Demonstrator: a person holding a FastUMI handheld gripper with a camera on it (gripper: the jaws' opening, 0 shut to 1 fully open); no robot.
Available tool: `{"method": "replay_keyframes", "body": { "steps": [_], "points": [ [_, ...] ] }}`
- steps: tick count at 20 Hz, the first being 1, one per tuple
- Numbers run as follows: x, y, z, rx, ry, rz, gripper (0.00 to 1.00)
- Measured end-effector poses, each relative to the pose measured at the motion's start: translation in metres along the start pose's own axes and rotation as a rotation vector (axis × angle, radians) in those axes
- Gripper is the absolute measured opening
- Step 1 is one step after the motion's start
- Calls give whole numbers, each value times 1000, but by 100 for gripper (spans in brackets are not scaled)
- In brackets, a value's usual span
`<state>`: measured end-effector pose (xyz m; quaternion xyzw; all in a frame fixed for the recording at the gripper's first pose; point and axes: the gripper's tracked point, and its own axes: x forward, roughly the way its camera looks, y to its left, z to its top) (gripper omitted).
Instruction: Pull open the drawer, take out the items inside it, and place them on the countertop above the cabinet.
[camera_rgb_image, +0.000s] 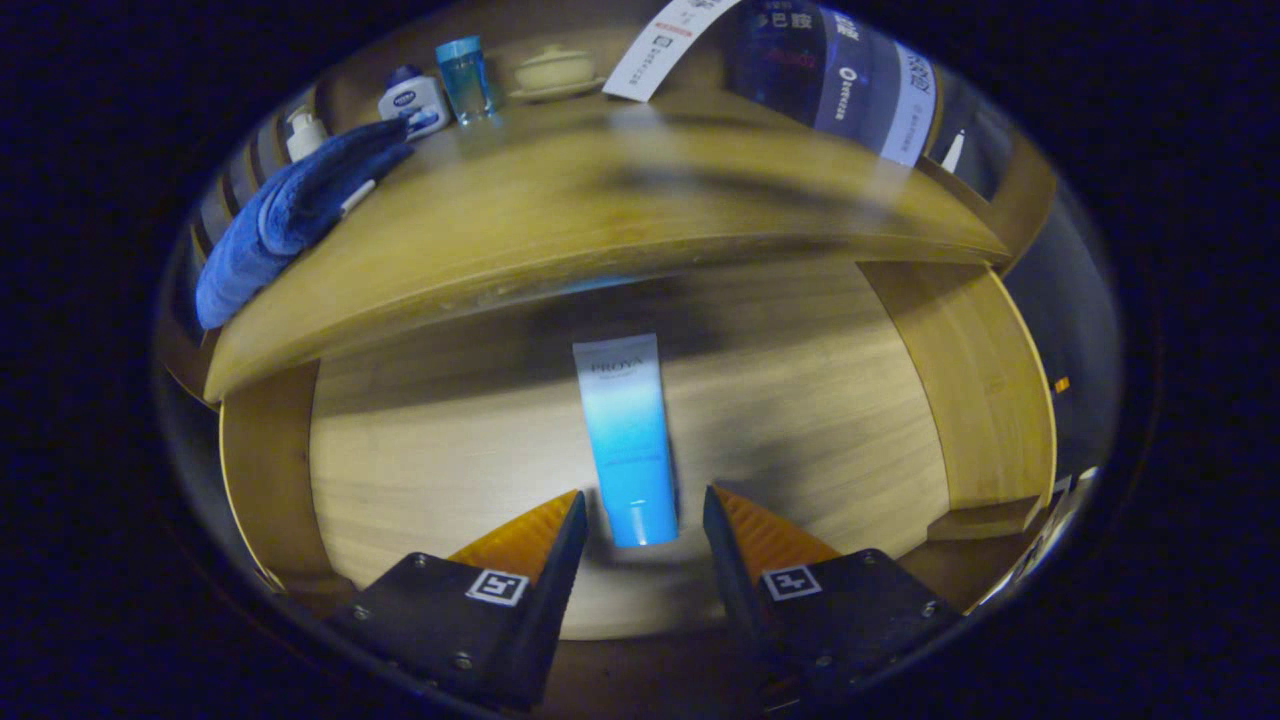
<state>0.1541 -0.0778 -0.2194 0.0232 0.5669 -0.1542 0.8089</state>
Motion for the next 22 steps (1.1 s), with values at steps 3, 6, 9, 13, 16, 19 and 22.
{"method": "replay_keyframes", "body": {
  "steps": [3,6,9,13,16,19,22],
  "points": [
    [5,-1,-7,-31,43,-5,71],
    [5,3,2,-11,1,16,48],
    [9,3,4,-28,-13,7,38],
    [7,4,5,-68,-25,-8,33],
    [-1,5,3,-87,-38,-12,33],
    [-18,5,6,-80,-85,-23,33],
    [-39,0,8,-94,-117,-66,32]
  ]
}}
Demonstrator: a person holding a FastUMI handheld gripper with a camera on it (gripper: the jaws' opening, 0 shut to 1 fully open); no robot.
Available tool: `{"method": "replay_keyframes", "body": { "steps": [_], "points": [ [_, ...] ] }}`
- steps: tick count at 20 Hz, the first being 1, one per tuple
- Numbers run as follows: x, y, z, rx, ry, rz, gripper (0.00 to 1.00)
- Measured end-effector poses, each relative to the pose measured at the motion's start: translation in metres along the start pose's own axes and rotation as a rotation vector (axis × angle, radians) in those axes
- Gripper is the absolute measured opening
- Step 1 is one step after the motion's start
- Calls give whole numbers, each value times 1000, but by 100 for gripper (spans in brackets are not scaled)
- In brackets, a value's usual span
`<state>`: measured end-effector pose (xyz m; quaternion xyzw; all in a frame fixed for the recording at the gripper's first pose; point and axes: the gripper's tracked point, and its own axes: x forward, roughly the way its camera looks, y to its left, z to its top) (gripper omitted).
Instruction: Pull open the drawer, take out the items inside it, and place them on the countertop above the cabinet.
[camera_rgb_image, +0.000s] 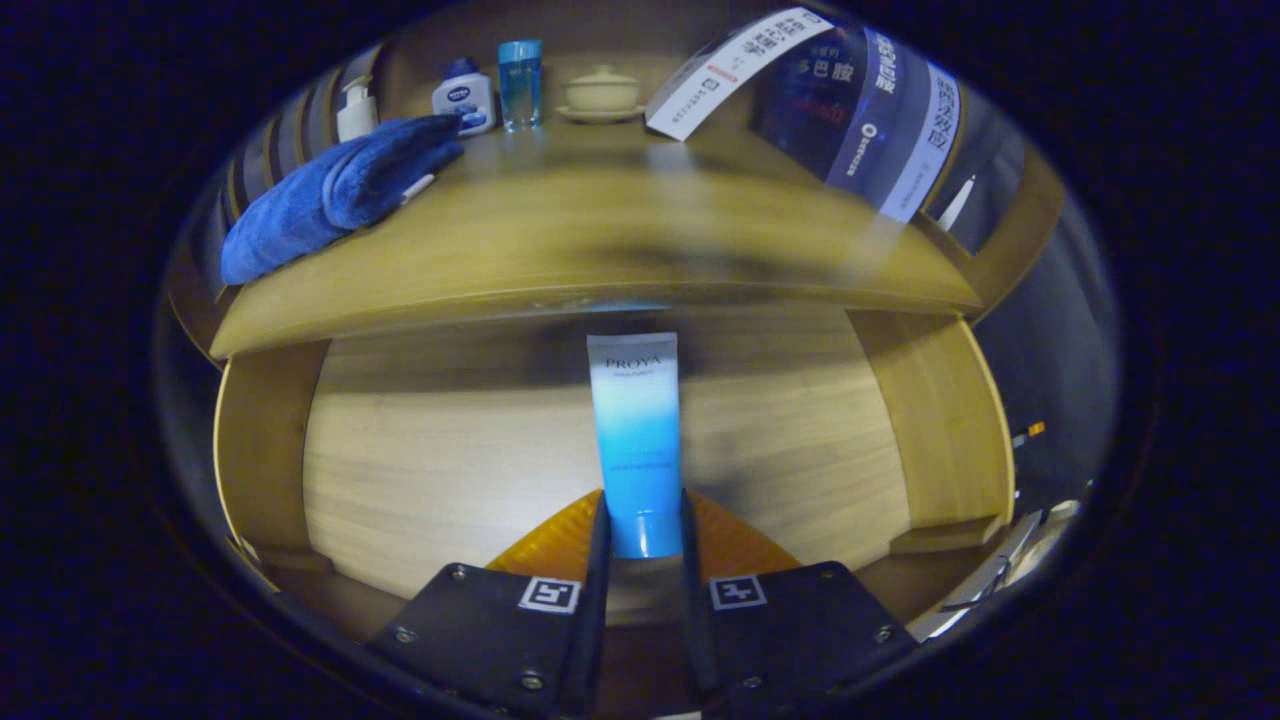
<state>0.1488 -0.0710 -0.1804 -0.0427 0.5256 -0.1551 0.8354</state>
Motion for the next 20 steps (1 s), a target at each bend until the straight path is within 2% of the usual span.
{"method": "replay_keyframes", "body": {
  "steps": [11,16,20],
  "points": [
    [-78,-17,7,-36,-88,-135,32],
    [-105,-20,10,-38,-136,-171,33],
    [-121,-19,33,-12,-199,-171,32]
  ]
}}
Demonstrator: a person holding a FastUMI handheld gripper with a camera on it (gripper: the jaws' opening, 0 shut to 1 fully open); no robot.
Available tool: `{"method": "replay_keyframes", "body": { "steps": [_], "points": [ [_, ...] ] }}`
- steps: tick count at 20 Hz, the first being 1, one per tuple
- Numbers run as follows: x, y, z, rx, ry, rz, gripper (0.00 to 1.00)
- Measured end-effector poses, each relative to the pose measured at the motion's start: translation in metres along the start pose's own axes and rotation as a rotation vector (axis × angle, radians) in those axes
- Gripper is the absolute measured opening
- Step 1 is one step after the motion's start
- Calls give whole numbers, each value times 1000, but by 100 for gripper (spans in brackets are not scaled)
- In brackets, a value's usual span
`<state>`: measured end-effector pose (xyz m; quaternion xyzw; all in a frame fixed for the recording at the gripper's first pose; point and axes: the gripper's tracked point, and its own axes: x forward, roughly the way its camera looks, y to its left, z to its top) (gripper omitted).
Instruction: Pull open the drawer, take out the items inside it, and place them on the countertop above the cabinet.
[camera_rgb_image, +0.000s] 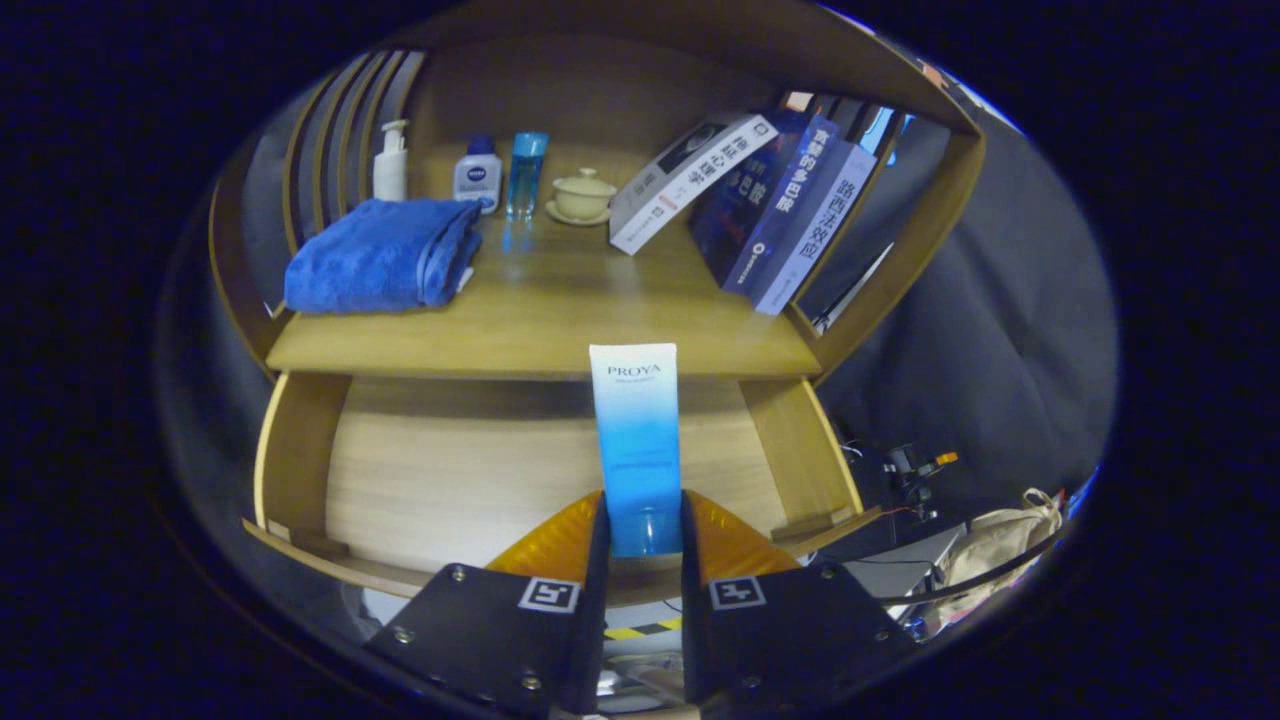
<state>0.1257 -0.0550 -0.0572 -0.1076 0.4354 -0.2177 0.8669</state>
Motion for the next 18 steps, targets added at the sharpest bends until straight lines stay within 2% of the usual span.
{"method": "replay_keyframes", "body": {
  "steps": [5,13,18],
  "points": [
    [18,7,32,13,-28,27,32],
    [88,40,71,73,-8,176,32],
    [112,60,89,99,-23,267,32]
  ]
}}
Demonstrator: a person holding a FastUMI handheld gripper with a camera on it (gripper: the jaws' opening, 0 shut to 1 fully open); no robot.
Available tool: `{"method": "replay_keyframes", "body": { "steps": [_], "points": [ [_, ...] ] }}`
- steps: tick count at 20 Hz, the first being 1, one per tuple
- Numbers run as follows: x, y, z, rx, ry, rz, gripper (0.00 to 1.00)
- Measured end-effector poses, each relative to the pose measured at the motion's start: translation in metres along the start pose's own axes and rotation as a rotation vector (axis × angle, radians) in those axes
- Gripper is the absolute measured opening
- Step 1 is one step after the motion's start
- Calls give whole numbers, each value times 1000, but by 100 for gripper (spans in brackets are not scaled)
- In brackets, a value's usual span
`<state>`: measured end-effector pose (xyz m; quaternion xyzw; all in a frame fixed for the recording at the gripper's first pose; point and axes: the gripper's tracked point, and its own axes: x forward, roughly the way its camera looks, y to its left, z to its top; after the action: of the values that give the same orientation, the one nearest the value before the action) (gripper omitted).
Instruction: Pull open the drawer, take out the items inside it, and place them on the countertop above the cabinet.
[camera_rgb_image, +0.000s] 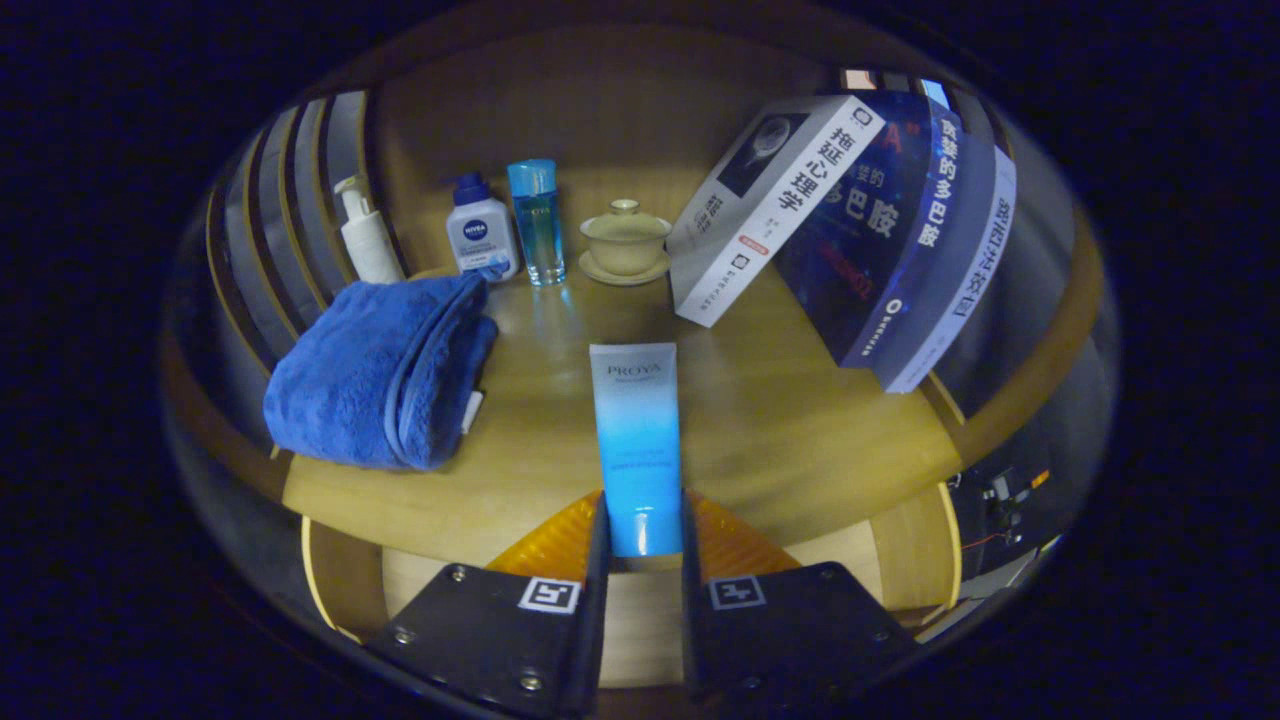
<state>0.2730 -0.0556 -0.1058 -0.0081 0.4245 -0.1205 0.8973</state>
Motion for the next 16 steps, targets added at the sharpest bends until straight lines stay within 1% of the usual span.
{"method": "replay_keyframes", "body": {
  "steps": [2,3,5,7,8,9,12,16],
  "points": [
    [3,2,3,-3,-16,16,34],
    [2,2,4,-6,-26,18,38],
    [-5,0,6,-21,-64,12,40],
    [-15,3,6,-41,-111,19,49],
    [-23,4,6,-46,-148,25,57],
    [-32,6,5,-44,-188,35,57],
    [-64,7,-11,-13,-297,54,73],
    [-103,-1,-41,28,-400,35,73]
  ]
}}
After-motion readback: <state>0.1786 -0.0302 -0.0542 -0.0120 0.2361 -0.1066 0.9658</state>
